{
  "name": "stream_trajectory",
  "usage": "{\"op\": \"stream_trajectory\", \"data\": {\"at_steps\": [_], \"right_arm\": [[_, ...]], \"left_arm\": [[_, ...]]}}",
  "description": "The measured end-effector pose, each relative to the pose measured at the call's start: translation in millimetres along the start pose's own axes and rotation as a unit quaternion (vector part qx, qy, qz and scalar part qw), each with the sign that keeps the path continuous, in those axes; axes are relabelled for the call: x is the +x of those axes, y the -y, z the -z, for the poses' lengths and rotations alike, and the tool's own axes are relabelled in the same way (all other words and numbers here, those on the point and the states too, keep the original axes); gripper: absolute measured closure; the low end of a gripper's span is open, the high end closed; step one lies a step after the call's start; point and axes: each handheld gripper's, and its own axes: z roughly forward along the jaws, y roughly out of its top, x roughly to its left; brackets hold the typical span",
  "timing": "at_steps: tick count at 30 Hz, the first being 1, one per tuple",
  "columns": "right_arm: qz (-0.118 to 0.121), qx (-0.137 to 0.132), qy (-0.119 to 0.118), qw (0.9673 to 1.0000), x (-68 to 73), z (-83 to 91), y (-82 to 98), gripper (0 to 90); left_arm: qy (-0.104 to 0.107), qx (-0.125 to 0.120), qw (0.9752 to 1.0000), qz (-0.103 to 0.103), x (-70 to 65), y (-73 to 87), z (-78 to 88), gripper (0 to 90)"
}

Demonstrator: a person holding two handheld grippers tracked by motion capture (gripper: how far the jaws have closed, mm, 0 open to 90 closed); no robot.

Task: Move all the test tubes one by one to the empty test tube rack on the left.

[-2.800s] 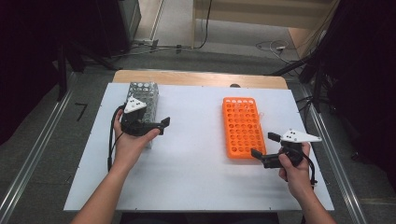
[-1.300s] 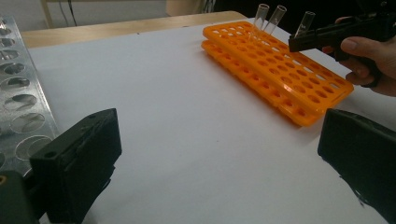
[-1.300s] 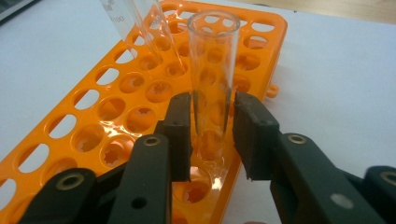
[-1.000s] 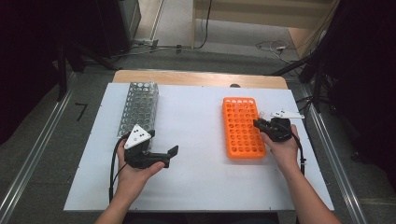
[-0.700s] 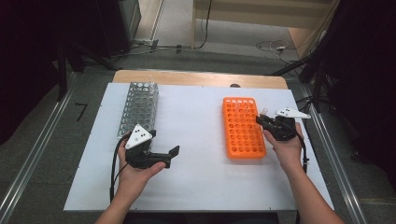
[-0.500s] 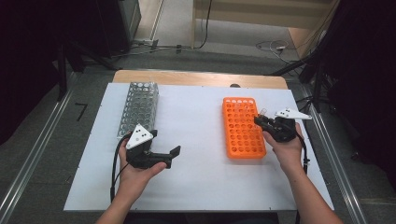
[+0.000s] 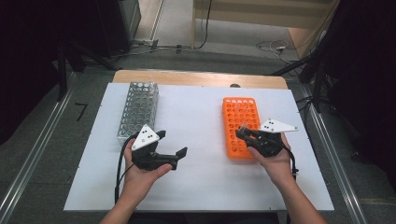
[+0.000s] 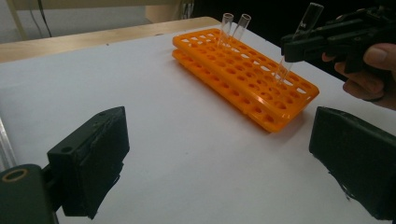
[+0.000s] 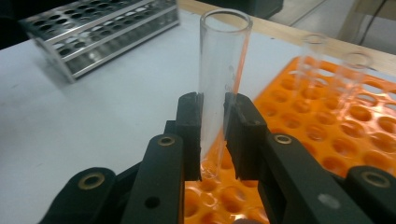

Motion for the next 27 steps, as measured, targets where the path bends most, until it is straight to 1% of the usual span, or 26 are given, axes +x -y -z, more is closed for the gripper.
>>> {"op": "stream_trajectory", "data": {"at_steps": [6, 12, 17, 19, 22, 25, 27], "right_arm": [[0.019, 0.007, -0.031, 0.9993, 28.6, -4.2, 3.9, 74.0], [0.04, 0.018, -0.054, 0.9976, 50.7, -11.3, 7.6, 74.0], [0.062, 0.028, -0.071, 0.9952, 67.3, -18.4, 10.7, 74.0], [0.07, 0.033, -0.075, 0.9942, 73.2, -20.7, 10.9, 74.0], [0.082, 0.035, -0.078, 0.9929, 79.7, -24.2, 11.7, 74.0], [0.091, 0.04, -0.08, 0.9918, 85.8, -26.5, 12.6, 74.0], [0.094, 0.043, -0.083, 0.9912, 89.4, -27.5, 12.9, 74.0]], "left_arm": [[0.012, 0.002, 0.9999, -0.003, -7.2, -1.6, -2.4, 4.8], [0.03, 0.008, 0.9994, -0.01, -17.0, -1.9, -8.0, 7.2], [0.051, 0.014, 0.9985, -0.015, -26.4, -2.3, -12.3, 11.8], [0.059, 0.019, 0.9979, -0.019, -29.7, -2.3, -14.3, 16.2], [0.068, 0.021, 0.9972, -0.02, -34.7, -1.7, -17.0, 21.6], [0.075, 0.023, 0.9967, -0.021, -38.9, -1.5, -19.6, 30.2], [0.081, 0.026, 0.9961, -0.024, -41.2, -1.2, -21.2, 37.4]]}}
